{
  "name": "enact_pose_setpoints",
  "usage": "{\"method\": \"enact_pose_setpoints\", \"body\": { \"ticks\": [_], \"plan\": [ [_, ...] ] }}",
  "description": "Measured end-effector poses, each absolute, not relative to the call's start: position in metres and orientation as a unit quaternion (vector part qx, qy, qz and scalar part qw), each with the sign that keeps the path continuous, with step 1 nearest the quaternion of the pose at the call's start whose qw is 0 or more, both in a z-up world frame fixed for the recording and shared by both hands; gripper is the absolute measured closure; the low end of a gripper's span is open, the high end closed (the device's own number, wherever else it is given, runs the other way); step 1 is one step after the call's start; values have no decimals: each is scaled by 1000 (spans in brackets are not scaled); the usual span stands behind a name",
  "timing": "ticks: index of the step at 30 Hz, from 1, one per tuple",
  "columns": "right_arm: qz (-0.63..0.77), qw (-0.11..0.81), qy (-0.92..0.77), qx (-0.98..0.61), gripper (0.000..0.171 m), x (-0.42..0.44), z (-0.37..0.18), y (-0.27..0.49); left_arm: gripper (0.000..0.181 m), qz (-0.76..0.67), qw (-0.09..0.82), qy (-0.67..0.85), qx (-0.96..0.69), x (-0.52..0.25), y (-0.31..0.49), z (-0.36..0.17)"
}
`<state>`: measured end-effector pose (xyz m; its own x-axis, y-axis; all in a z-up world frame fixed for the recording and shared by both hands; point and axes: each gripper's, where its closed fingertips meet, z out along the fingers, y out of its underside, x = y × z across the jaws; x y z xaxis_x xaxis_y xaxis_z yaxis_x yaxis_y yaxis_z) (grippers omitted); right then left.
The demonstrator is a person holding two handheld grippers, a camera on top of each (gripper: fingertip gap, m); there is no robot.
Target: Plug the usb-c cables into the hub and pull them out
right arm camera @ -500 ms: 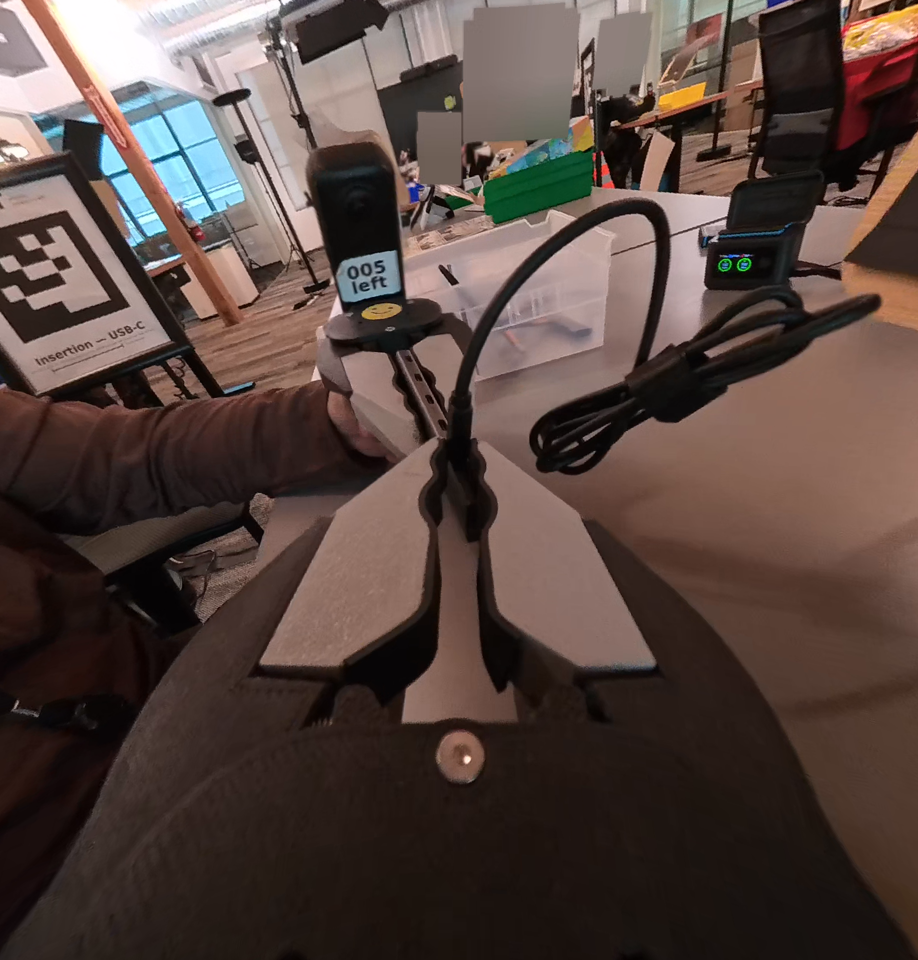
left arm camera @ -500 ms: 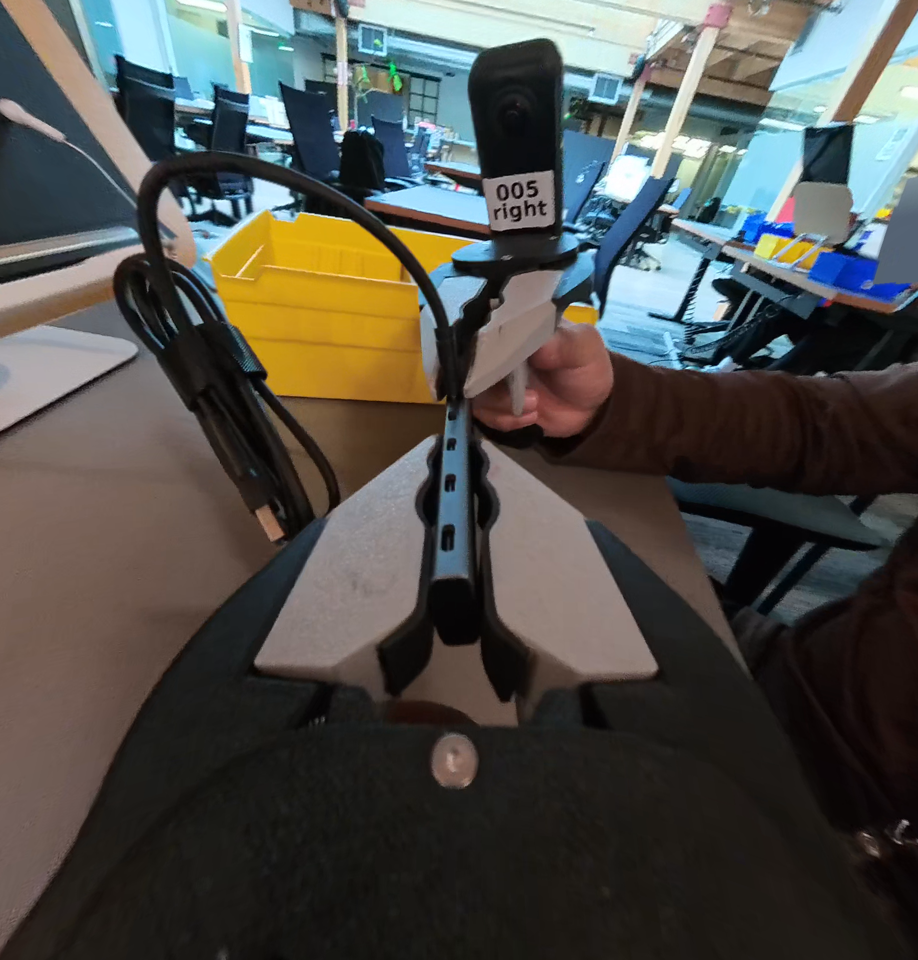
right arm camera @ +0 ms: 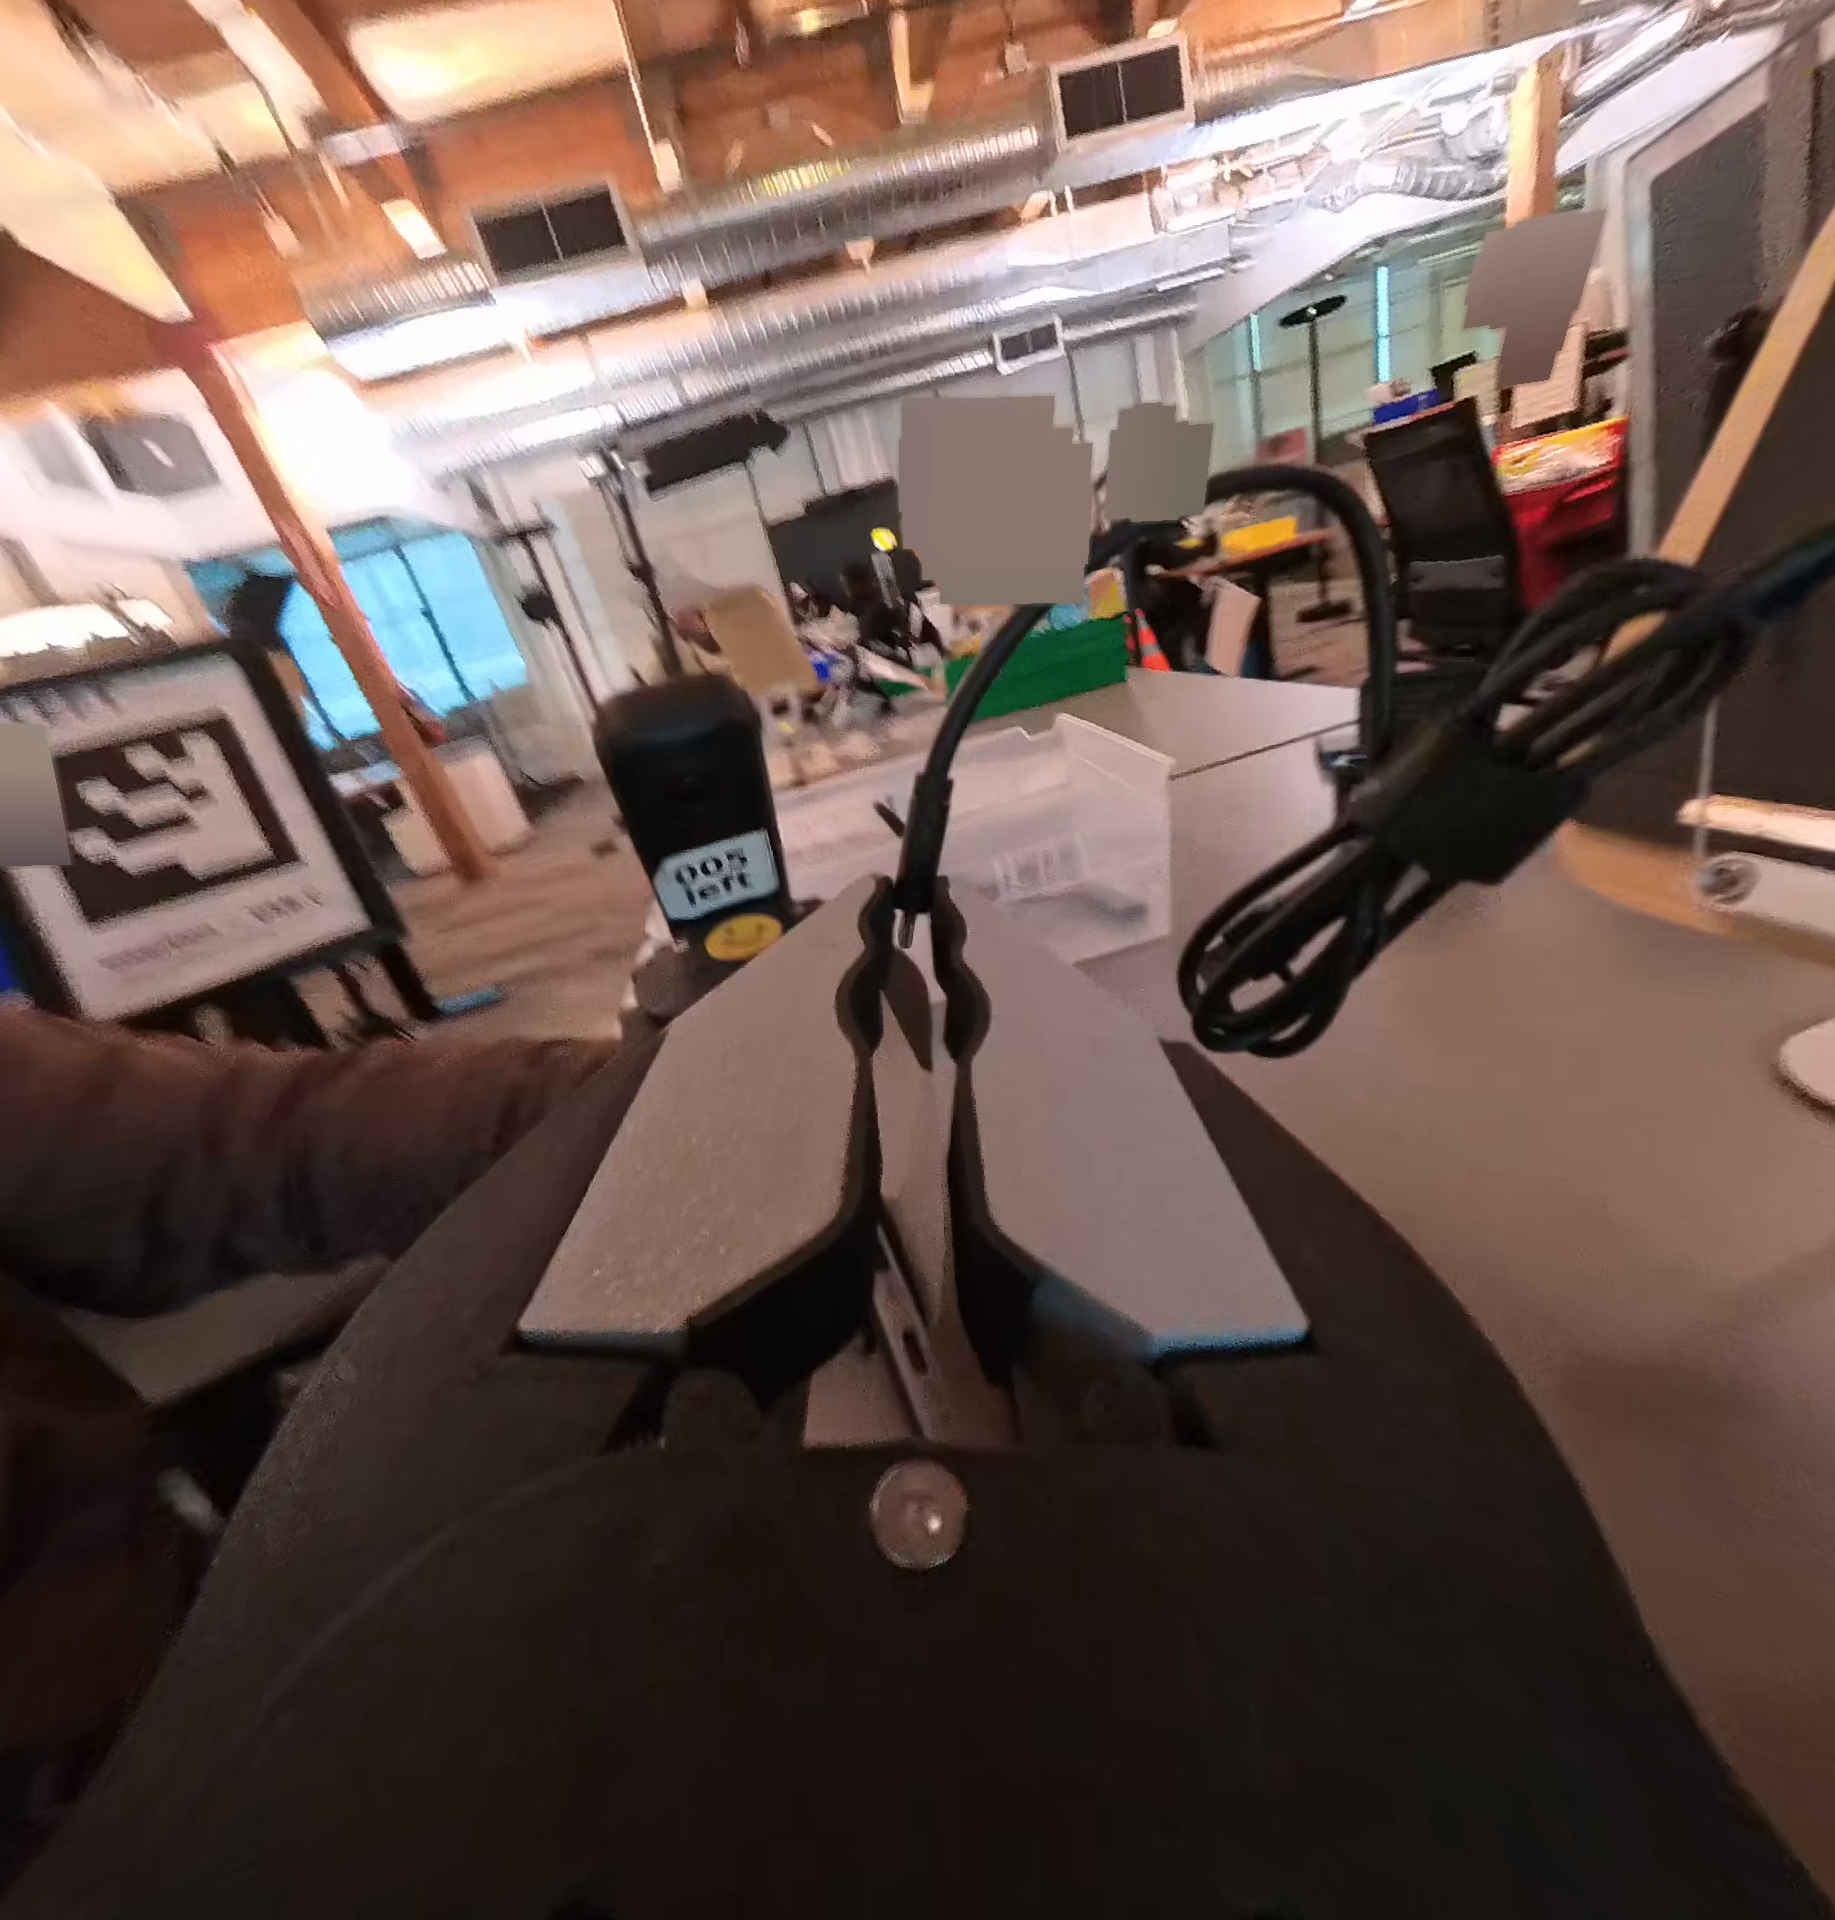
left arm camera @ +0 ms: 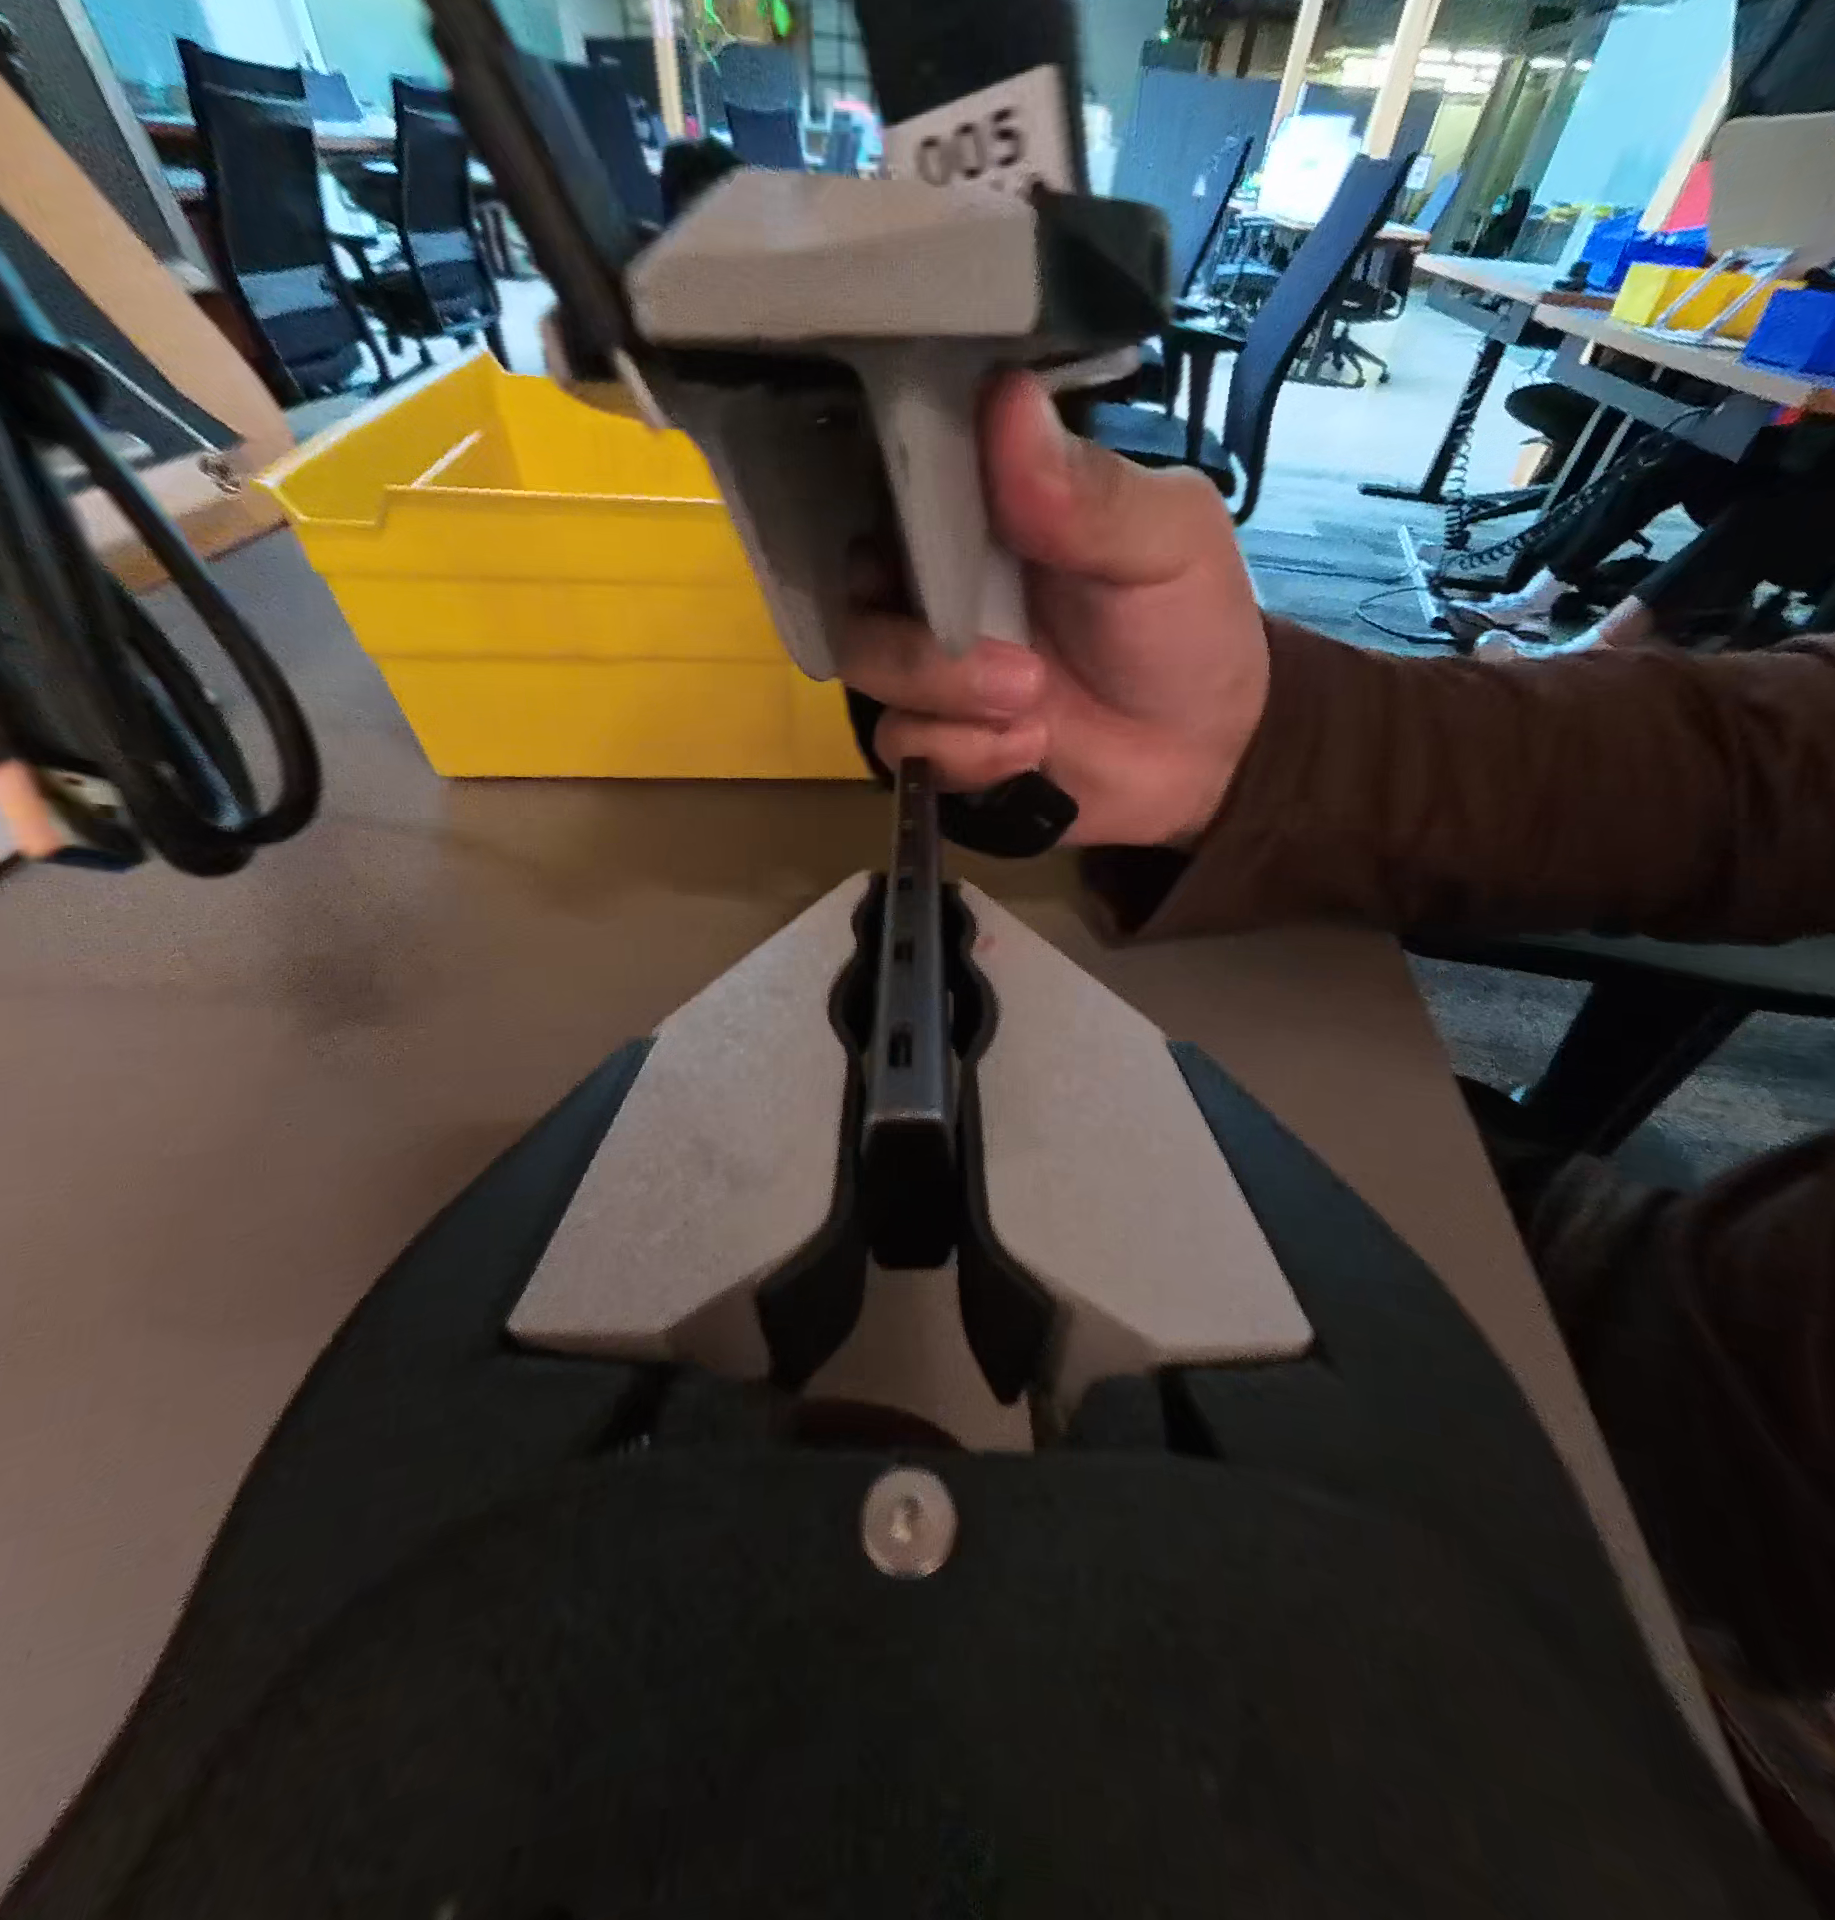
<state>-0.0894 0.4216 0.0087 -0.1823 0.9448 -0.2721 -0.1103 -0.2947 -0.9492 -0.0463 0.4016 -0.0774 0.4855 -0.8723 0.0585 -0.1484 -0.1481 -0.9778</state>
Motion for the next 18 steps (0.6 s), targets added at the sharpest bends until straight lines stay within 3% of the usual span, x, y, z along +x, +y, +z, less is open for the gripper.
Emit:
{"method": "enact_pose_setpoints", "body": {
  "ticks": [13, 18],
  "plan": [
    [457, 510, -550, -478, 166, -104, -14, 404, 174, -263, 608, 351, -662, -86, 422, -65],
    [408, 574, -519, -483, 166, -94, 0, 406, 174, -232, 624, 323, -673, -102, 433, -64]
  ]
}}
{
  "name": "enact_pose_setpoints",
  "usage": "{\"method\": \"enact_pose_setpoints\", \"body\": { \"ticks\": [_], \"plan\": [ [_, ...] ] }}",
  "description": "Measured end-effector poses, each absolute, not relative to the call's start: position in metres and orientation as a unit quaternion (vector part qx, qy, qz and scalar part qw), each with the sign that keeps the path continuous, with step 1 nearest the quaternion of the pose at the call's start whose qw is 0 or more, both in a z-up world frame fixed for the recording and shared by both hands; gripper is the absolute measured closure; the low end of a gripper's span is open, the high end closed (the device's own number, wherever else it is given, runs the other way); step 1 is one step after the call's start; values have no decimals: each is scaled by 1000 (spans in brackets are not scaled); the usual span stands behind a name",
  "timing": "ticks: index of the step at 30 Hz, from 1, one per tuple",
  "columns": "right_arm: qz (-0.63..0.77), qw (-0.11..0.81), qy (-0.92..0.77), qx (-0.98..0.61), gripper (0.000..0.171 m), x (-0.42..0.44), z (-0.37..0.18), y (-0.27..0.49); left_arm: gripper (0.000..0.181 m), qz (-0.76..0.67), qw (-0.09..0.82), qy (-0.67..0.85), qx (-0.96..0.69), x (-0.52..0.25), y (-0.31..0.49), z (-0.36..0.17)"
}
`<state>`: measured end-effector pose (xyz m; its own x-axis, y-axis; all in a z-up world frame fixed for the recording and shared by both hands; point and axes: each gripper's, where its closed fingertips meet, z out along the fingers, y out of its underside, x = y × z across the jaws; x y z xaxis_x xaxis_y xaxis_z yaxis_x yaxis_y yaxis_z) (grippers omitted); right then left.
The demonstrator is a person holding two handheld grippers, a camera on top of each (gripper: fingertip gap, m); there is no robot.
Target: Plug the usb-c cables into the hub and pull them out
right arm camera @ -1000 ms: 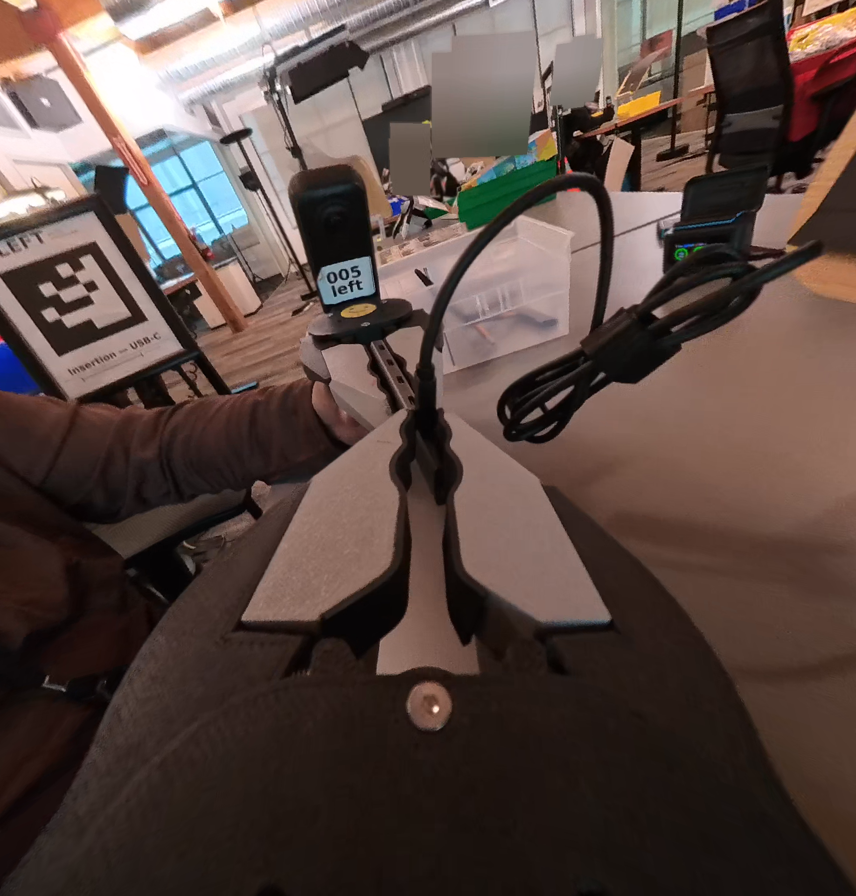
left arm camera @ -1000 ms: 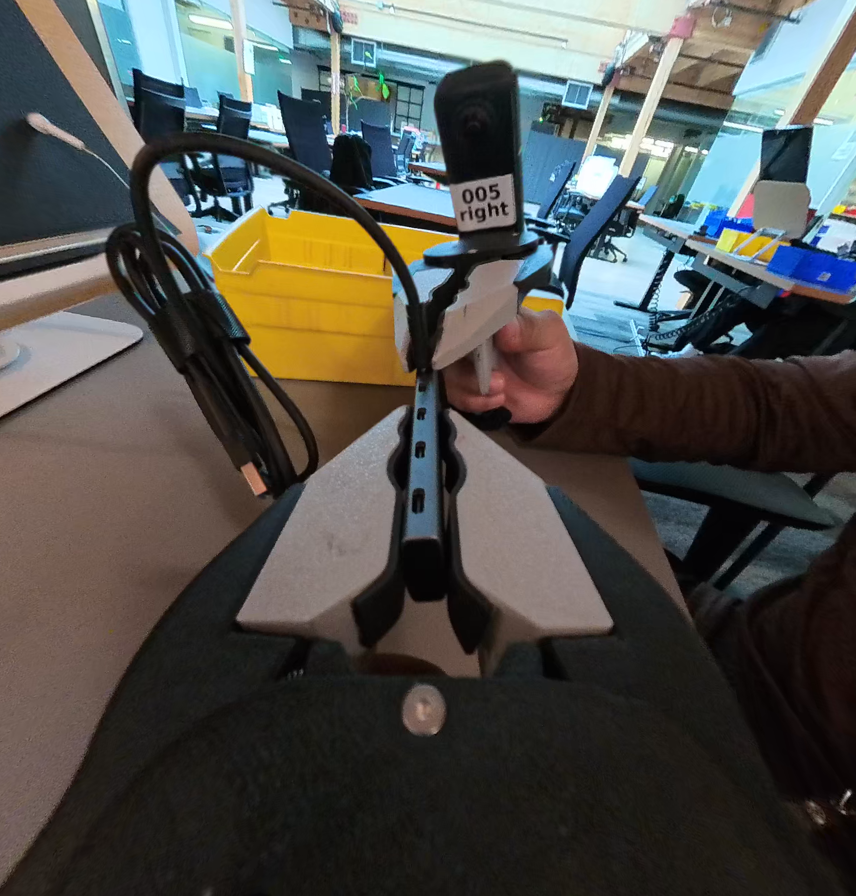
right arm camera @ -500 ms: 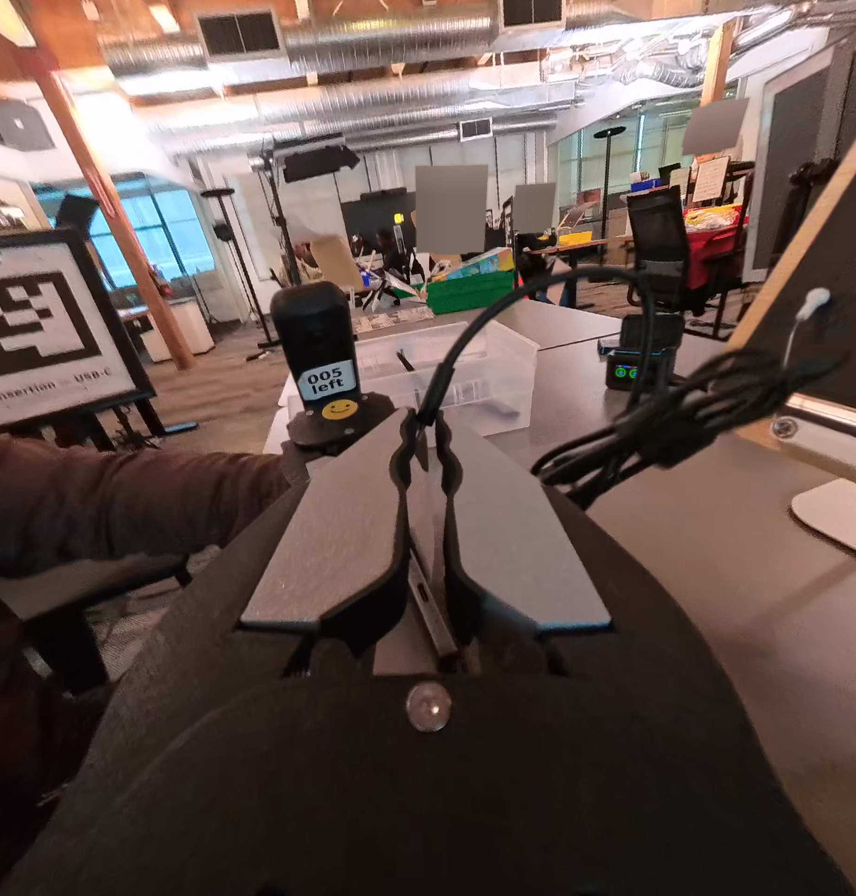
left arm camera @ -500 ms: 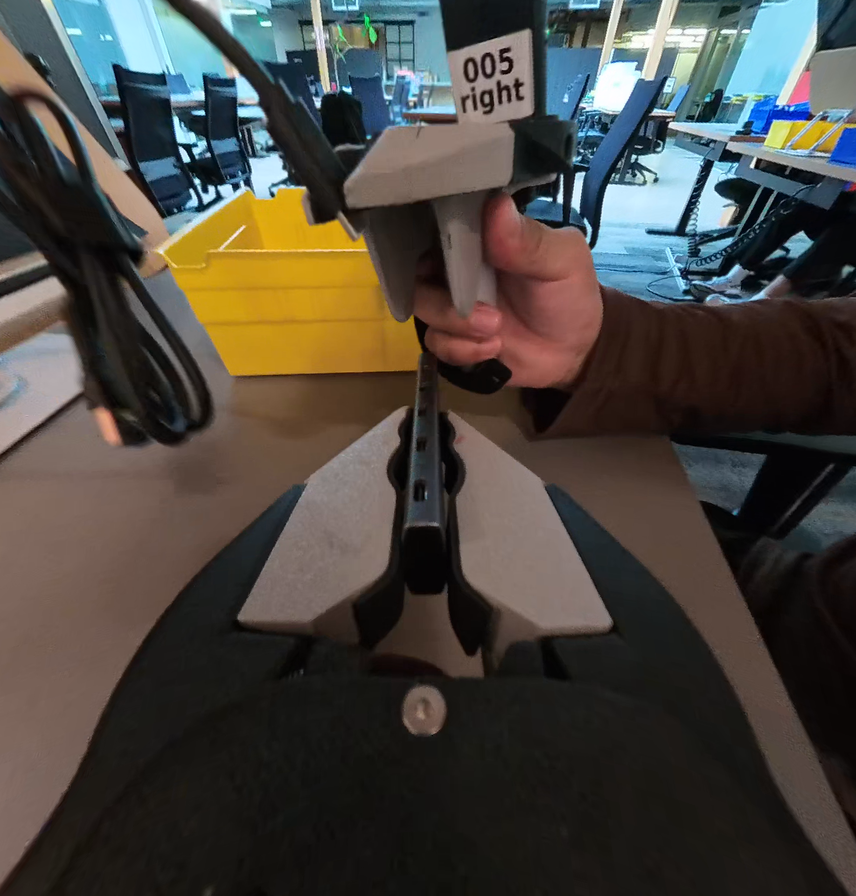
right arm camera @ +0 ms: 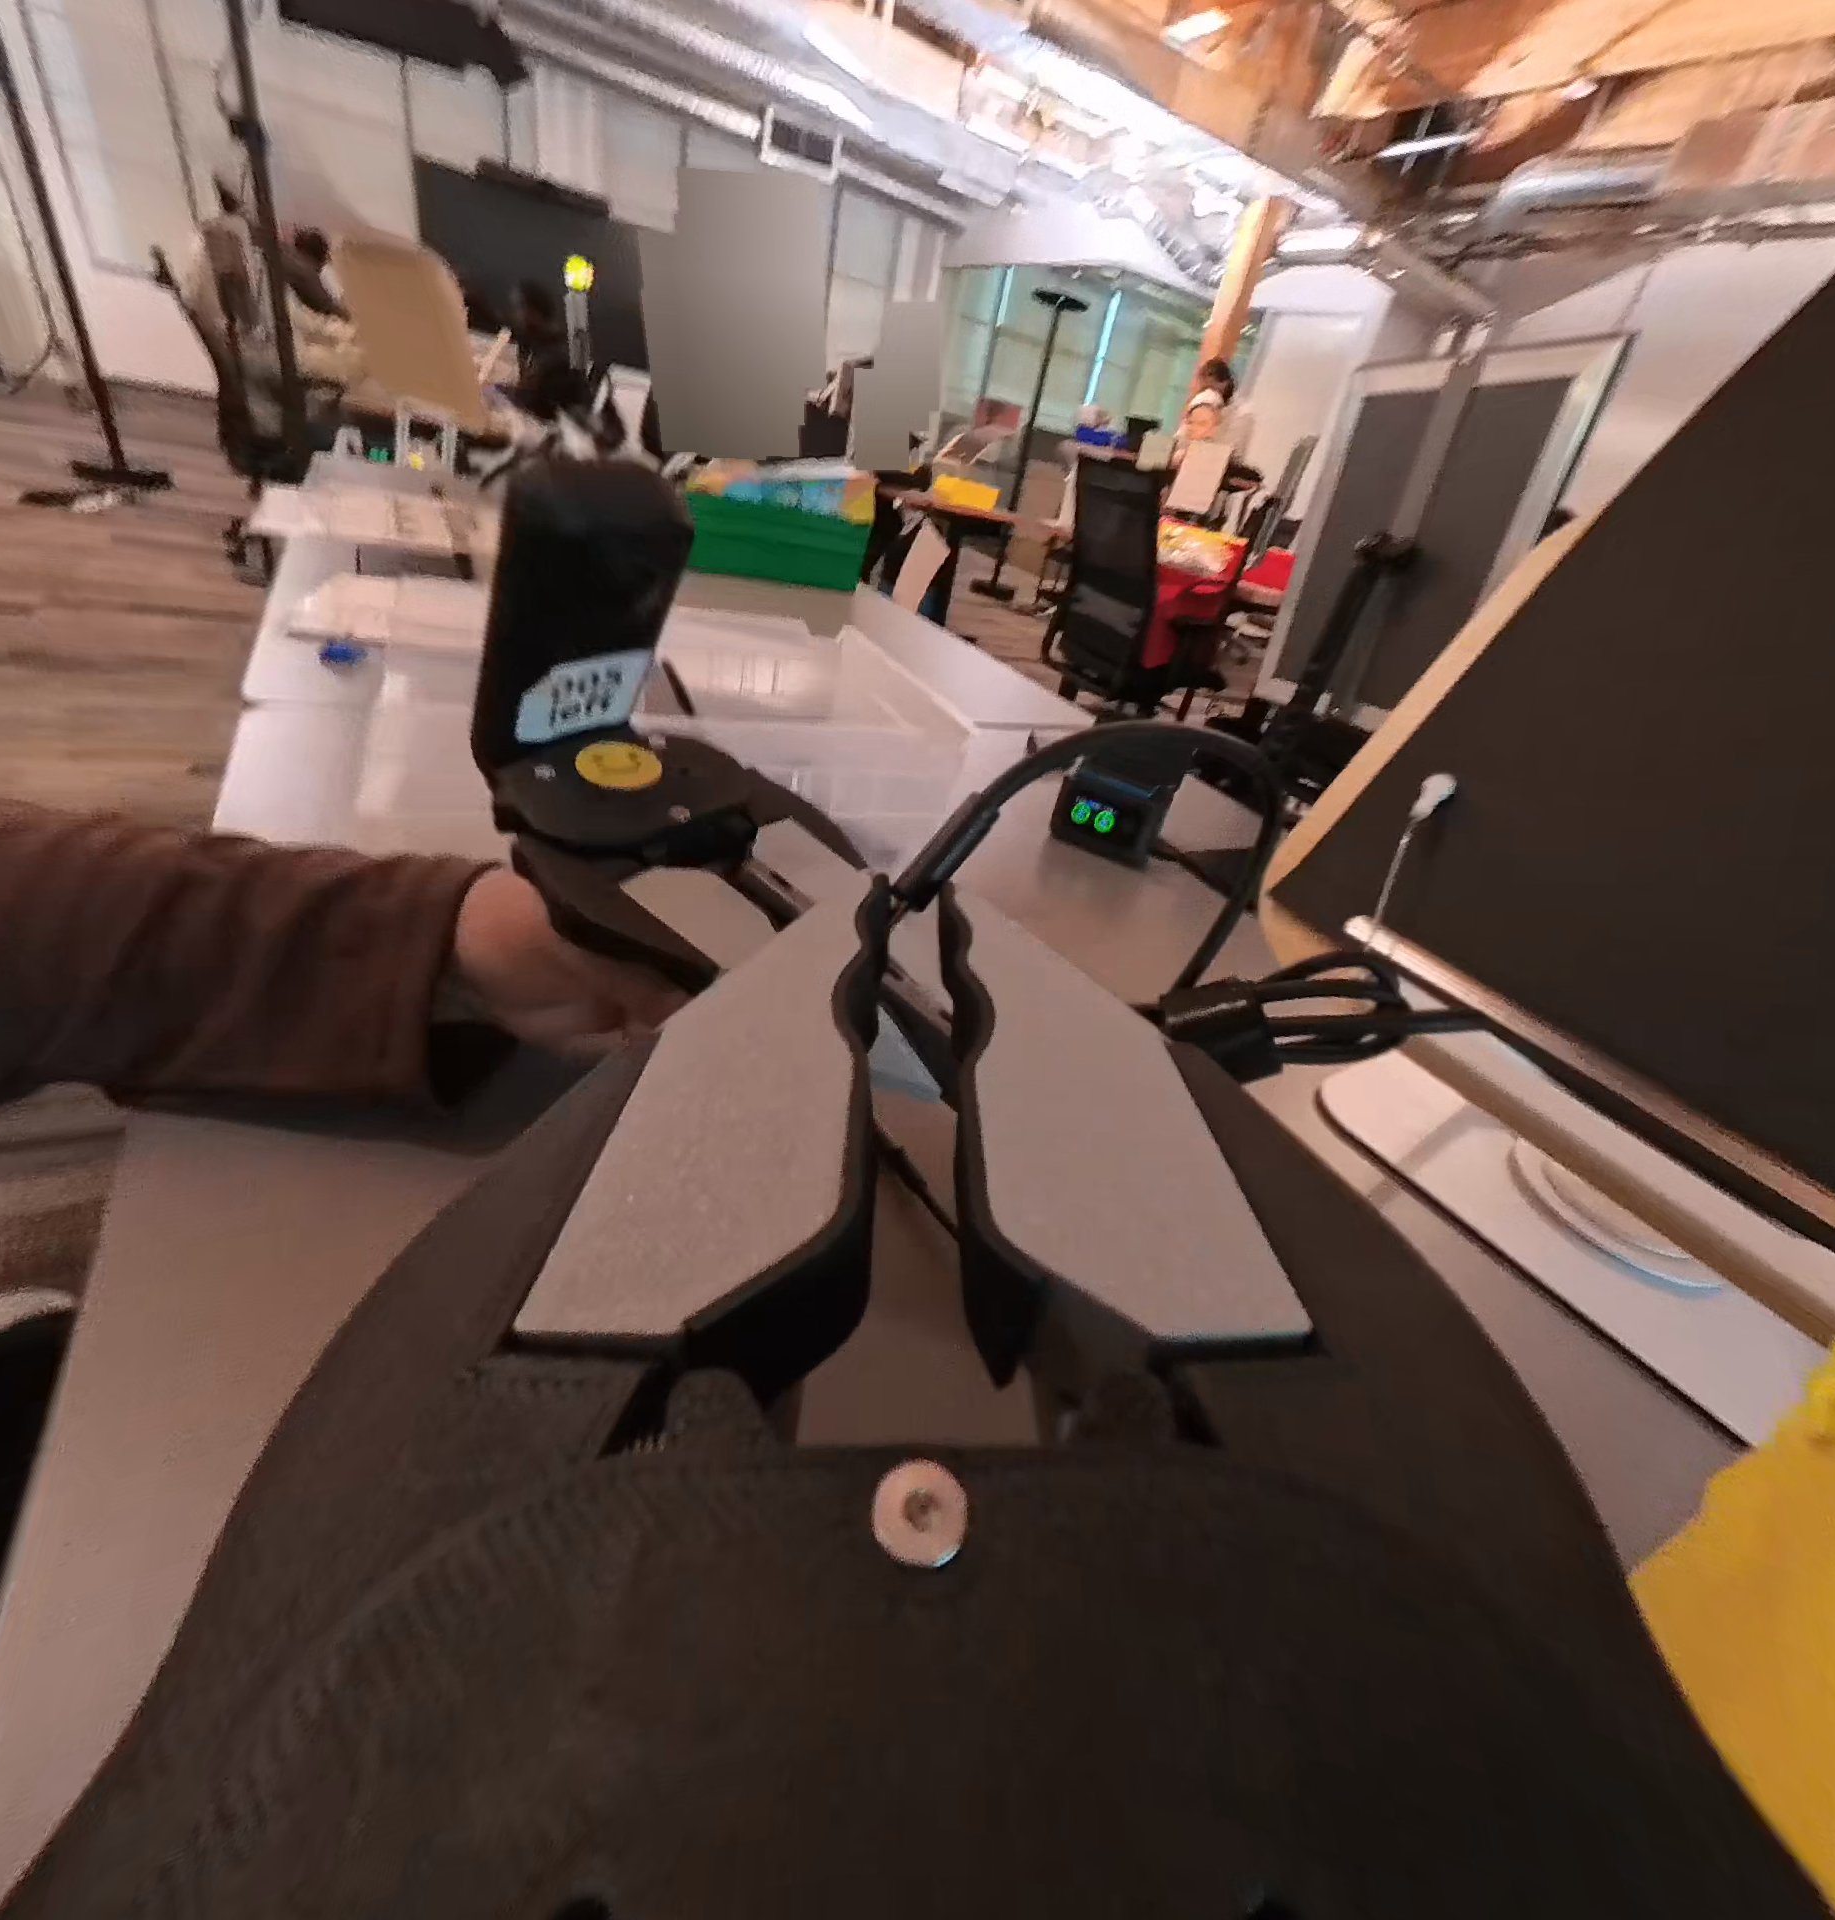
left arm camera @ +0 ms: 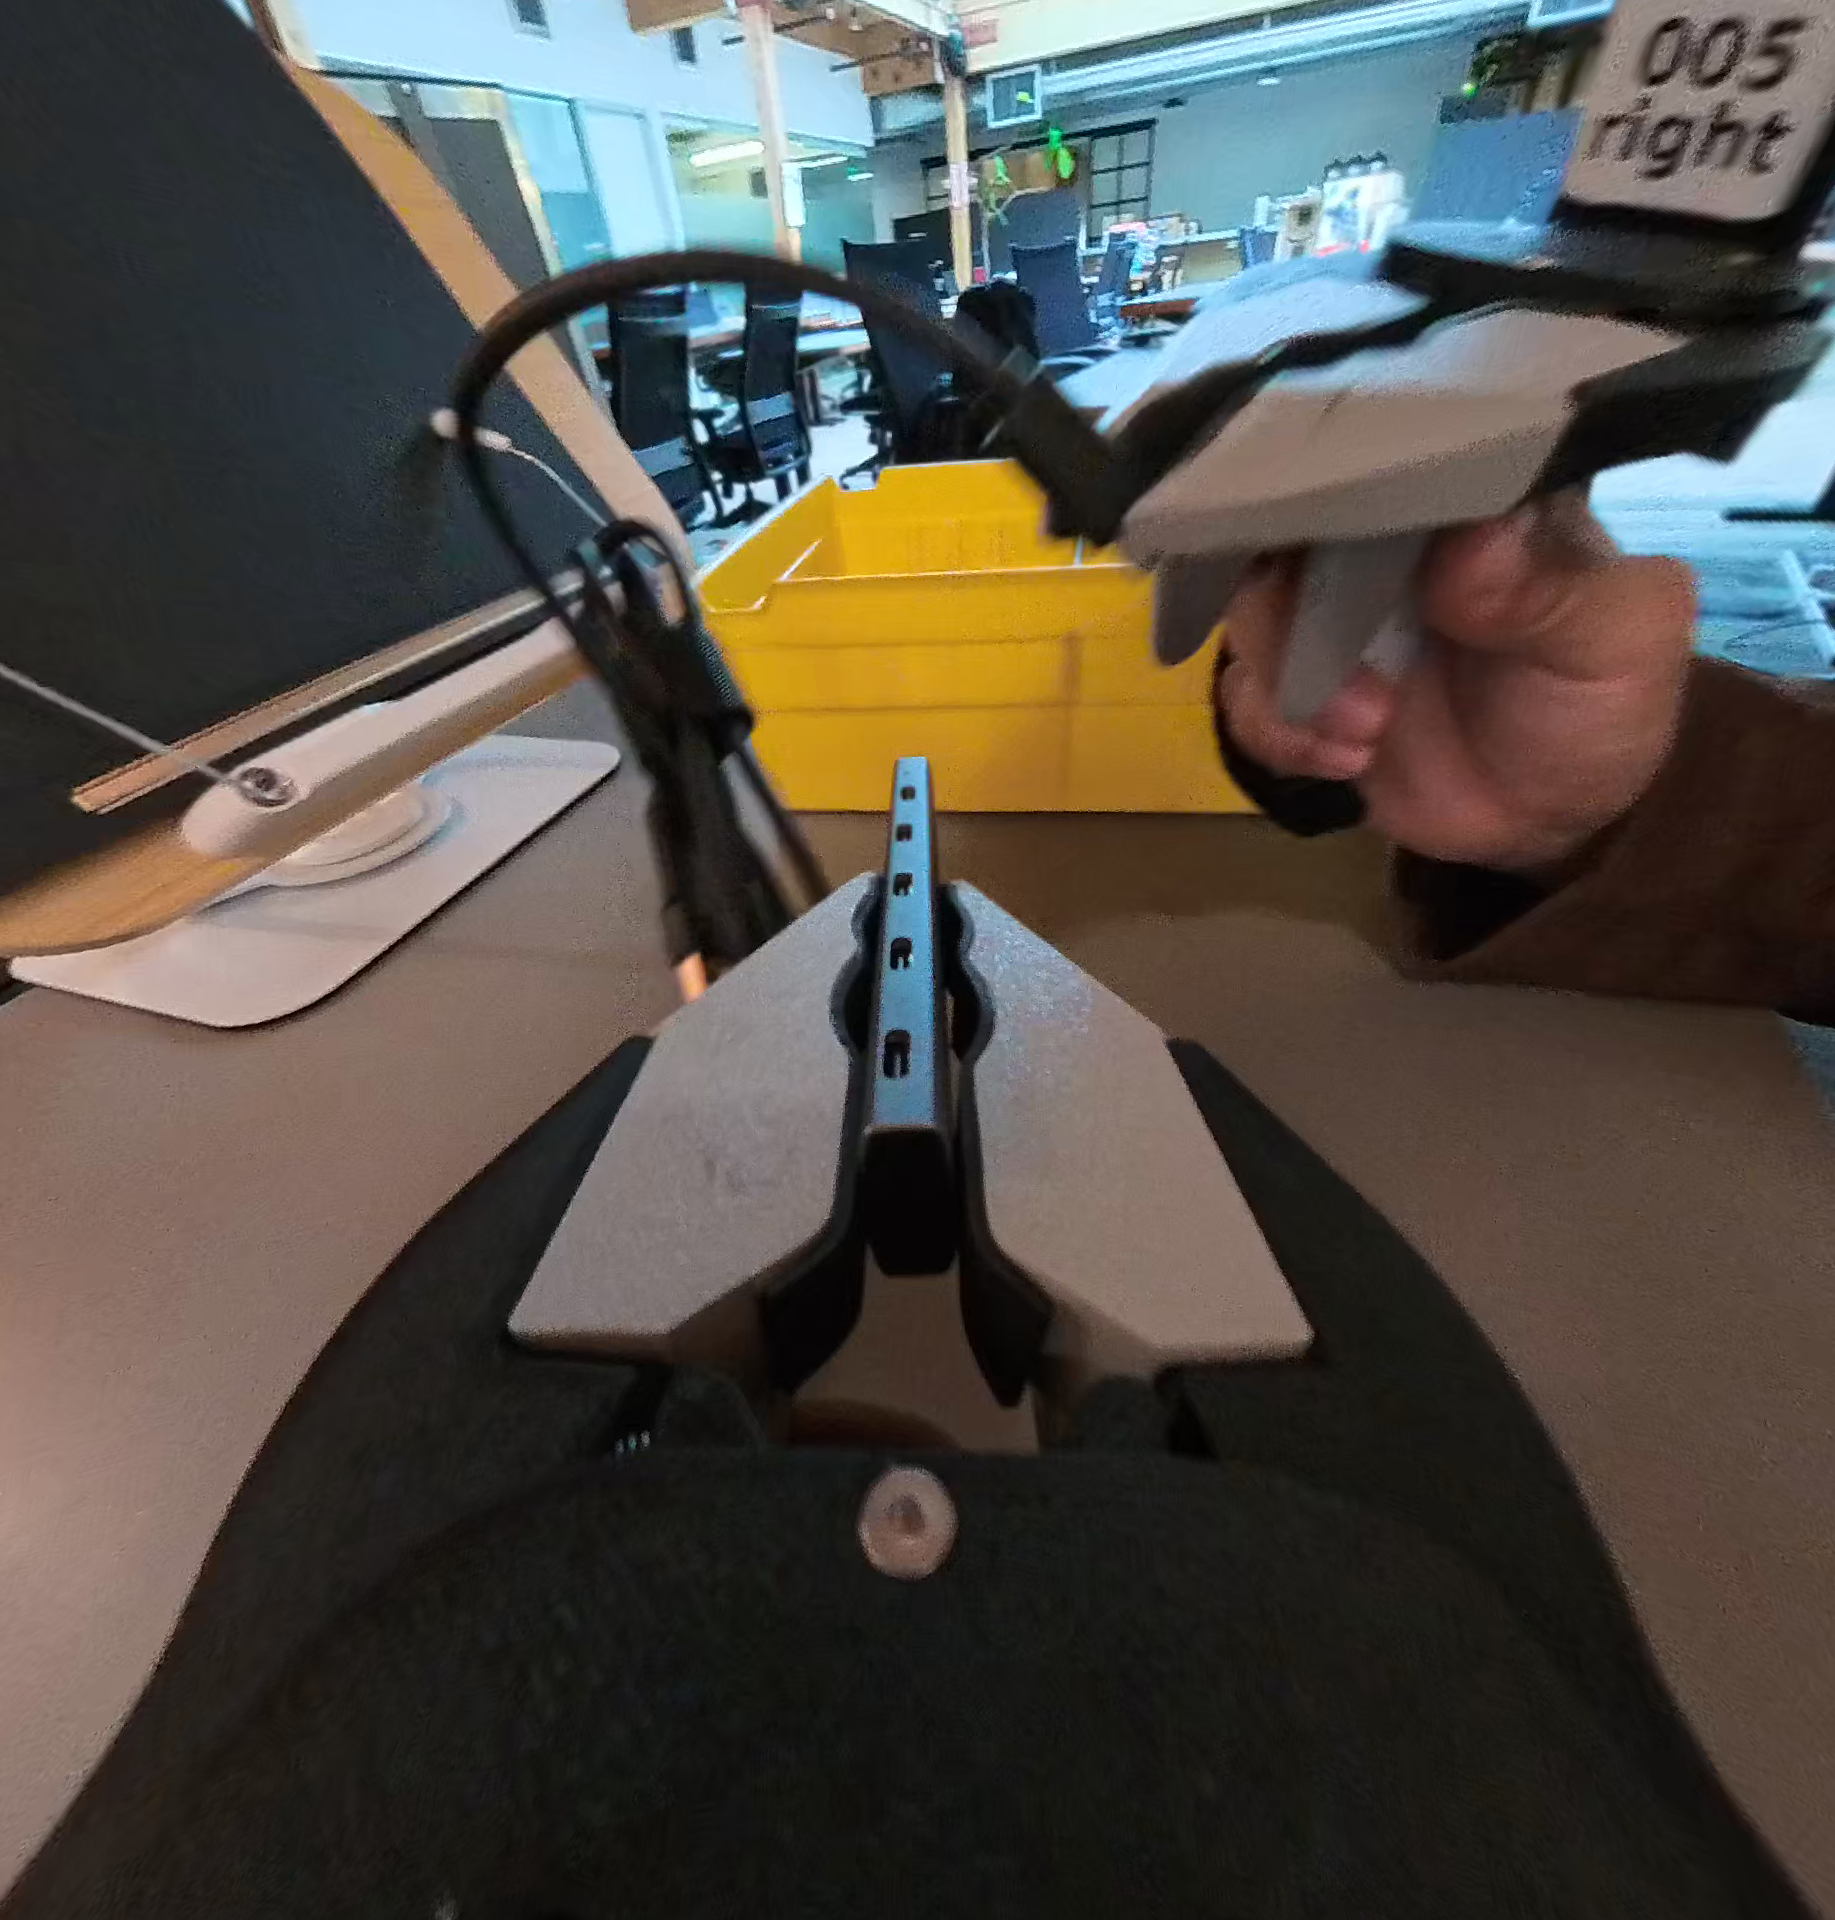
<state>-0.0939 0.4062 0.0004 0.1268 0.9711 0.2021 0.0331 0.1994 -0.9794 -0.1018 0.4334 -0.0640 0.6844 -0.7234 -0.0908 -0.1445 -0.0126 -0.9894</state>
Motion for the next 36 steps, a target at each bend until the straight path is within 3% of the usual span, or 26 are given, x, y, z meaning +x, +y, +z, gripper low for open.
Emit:
{"method": "enact_pose_setpoints", "body": {
  "ticks": [8, 10, 14, 19, 24, 30, 32, 36],
  "plan": [
    [402, 620, -438, -512, 166, 13, 84, 402, 174, -230, 624, 326, -672, -104, 434, -64],
    [389, 595, -433, -554, 166, 48, 89, 412, 174, -226, 622, 337, -670, -103, 432, -65],
    [339, 543, -410, -650, 166, 112, 67, 435, 174, -226, 621, 336, -671, -101, 431, -65],
    [277, 433, -393, -763, 165, 148, -1, 454, 174, -229, 622, 335, -669, -100, 430, -65],
    [210, 350, -374, -833, 148, 150, -57, 475, 174, -276, 627, 332, -648, -97, 422, -57],
    [274, 470, -432, -719, 131, 89, 9, 449, 174, -395, 624, 356, -573, -85, 392, -31],
    [333, 448, -480, -676, 120, 54, 16, 418, 174, -430, 612, 371, -549, -79, 379, -25],
    [389, 362, -557, -638, 115, -6, -8, 372, 174, -447, 590, 418, -526, -66, 360, -28]
  ]
}}
